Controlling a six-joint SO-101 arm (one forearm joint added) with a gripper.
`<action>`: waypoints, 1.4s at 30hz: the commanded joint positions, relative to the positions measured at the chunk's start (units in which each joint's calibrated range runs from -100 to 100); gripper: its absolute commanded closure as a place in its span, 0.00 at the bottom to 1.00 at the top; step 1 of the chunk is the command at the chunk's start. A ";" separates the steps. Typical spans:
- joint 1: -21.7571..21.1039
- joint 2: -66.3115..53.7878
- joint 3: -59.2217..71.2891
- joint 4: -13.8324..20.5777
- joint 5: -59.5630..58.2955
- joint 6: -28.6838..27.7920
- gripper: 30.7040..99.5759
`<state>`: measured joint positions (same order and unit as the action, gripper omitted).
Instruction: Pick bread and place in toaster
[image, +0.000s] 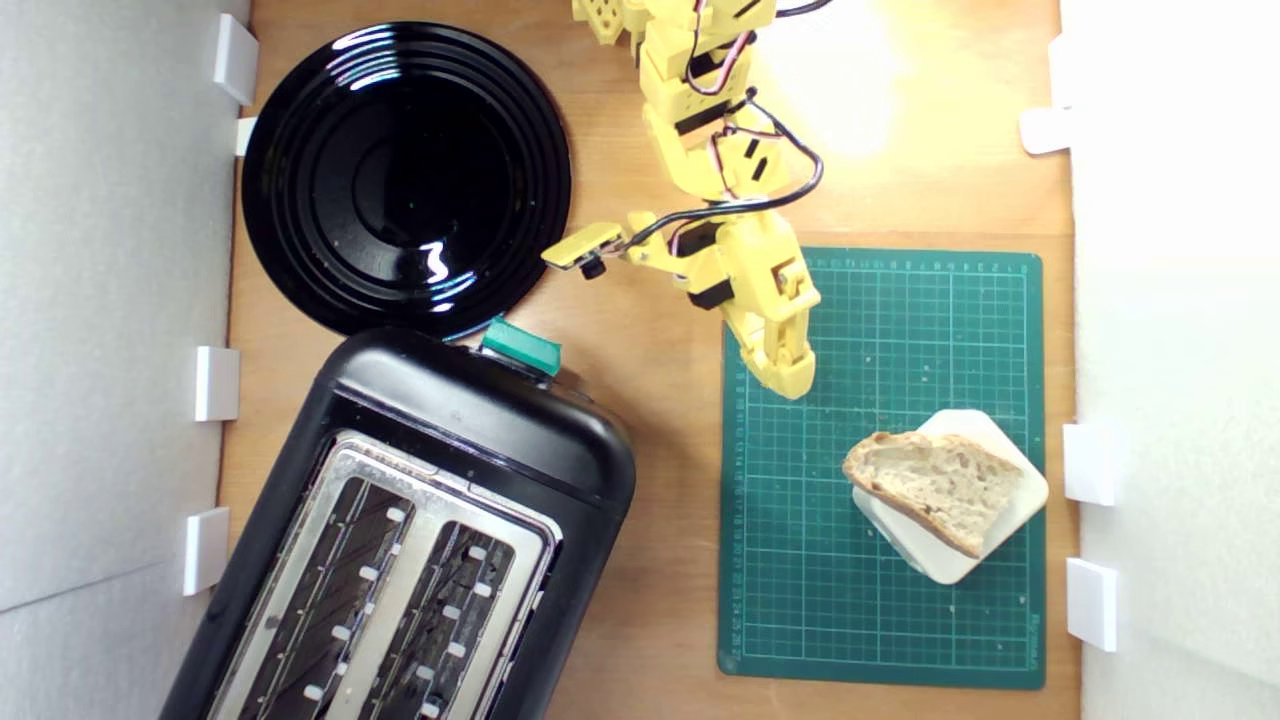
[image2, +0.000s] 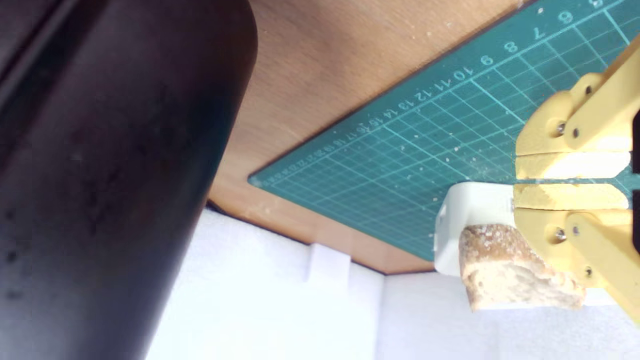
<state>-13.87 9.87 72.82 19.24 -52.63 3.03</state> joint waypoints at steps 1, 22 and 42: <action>-0.96 1.03 -3.05 -0.02 -3.86 -0.12 0.90; -0.23 7.68 -4.59 1.53 -13.76 -0.07 0.39; -0.23 11.76 -9.04 1.34 -13.76 -0.54 0.15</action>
<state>-14.32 20.54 67.73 20.66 -64.41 2.72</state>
